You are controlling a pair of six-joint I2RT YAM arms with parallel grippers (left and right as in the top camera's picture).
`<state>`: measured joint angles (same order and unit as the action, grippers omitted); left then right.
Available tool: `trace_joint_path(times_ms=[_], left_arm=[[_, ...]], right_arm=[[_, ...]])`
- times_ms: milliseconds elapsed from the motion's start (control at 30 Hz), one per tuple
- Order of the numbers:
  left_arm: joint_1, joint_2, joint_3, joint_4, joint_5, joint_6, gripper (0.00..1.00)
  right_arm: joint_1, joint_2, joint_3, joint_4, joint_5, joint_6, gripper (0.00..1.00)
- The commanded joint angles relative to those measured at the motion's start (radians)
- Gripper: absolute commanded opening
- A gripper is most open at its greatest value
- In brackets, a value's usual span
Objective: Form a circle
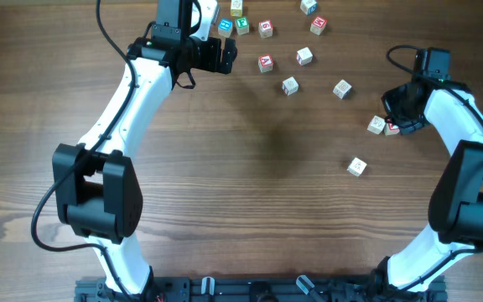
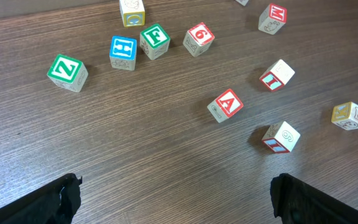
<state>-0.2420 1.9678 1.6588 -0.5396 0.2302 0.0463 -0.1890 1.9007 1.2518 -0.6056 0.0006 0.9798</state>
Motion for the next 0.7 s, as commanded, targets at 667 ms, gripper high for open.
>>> trace_joint_path(times_ms=[667], left_arm=[[-0.005,0.009,-0.005,0.0,0.005,-0.003,1.0]], right_arm=[[0.001,0.022,0.003,0.003,-0.001,-0.087,0.04]])
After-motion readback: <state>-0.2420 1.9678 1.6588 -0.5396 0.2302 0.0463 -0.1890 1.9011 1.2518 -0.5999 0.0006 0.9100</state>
